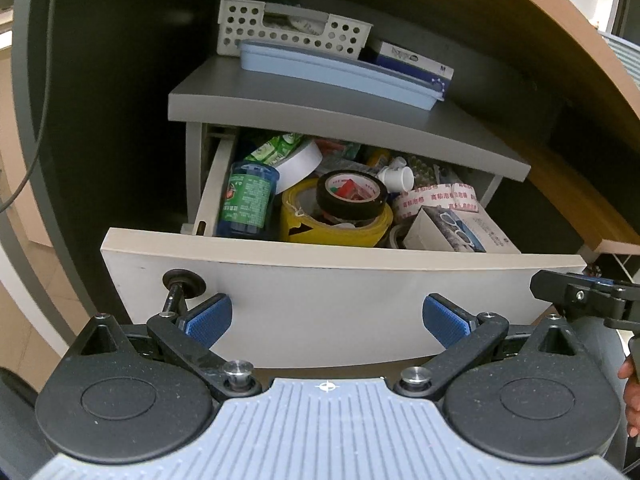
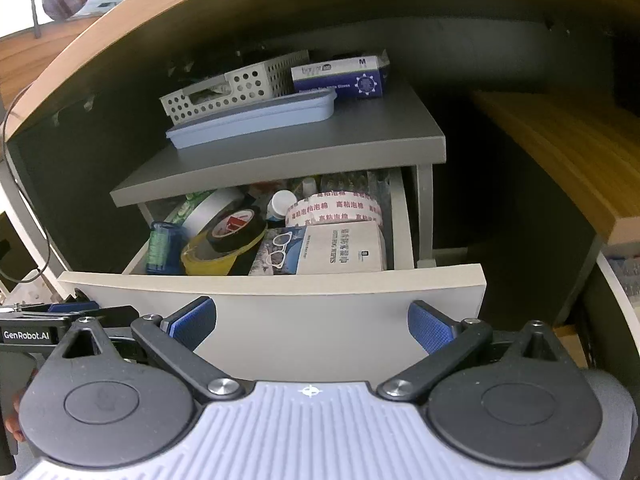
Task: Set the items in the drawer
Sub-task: 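Push the top drawer closed with the right gripper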
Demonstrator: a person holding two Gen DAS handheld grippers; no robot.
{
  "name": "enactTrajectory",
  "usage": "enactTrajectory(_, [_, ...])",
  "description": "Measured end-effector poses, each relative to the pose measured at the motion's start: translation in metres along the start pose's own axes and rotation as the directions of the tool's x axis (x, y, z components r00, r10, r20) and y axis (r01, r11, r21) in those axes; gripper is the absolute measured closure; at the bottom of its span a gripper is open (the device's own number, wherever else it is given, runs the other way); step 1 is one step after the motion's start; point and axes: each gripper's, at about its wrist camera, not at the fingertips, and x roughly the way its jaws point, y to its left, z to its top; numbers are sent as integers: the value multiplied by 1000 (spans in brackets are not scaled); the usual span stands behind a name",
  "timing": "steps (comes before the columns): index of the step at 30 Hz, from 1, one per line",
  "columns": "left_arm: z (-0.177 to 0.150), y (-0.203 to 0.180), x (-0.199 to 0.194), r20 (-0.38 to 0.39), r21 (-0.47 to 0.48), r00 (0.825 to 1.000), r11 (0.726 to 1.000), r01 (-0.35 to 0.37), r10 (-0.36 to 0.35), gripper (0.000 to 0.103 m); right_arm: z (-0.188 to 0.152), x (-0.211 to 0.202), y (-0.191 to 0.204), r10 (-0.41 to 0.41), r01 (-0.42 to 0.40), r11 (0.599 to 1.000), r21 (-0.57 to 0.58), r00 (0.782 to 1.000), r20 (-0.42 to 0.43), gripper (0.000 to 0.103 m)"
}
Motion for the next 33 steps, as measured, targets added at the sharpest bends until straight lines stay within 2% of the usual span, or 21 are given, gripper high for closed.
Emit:
enactTrajectory(6, [6, 0, 8, 8, 12, 1000, 1000, -4, 4, 0, 6, 14, -3, -4, 4, 1000, -29, 1000, 19, 0])
enactTrajectory(16, [17, -2, 29, 33, 3, 998, 999, -50, 50, 0, 22, 47, -9, -14, 15, 999, -49, 1000, 28, 0])
enactTrajectory(33, [58, 11, 77, 50, -2, 998, 999, -33, 33, 0, 56, 99, -13, -29, 33, 993, -111, 999, 42, 0])
